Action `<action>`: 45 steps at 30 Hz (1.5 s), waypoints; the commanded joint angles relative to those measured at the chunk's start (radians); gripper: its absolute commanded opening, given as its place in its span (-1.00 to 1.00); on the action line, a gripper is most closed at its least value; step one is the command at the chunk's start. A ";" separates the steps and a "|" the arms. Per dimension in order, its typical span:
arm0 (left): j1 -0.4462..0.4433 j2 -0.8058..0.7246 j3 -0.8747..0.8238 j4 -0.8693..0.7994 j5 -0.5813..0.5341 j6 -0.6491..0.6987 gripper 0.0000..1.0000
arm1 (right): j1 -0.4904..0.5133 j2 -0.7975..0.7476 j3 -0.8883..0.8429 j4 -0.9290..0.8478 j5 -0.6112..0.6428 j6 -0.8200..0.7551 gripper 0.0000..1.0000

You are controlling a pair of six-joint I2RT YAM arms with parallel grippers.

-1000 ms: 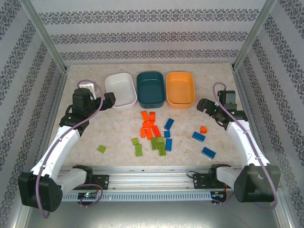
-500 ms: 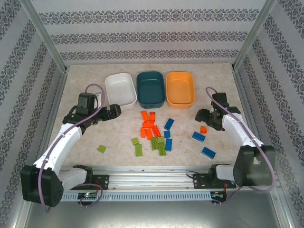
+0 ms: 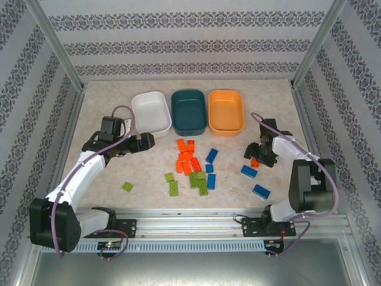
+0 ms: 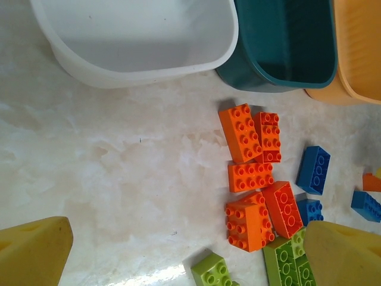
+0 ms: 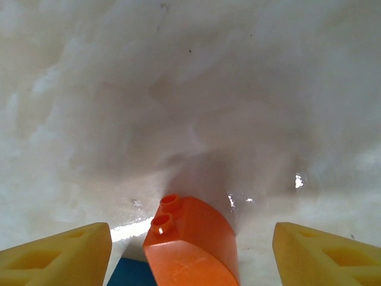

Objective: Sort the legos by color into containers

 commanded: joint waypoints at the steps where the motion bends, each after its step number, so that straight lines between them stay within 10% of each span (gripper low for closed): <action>1: -0.002 -0.007 0.000 -0.013 0.017 0.025 1.00 | 0.014 0.029 0.018 -0.009 0.016 -0.008 0.39; 17: -0.003 0.008 -0.003 -0.013 0.010 0.025 1.00 | 0.016 0.064 0.035 -0.007 -0.004 -0.016 0.02; 27: -0.003 0.012 -0.004 -0.015 0.011 0.019 1.00 | 0.015 0.061 0.030 -0.015 -0.005 -0.021 0.15; 45: -0.002 0.011 -0.002 -0.016 0.013 0.022 1.00 | 0.017 0.021 0.033 -0.024 -0.016 -0.016 -0.36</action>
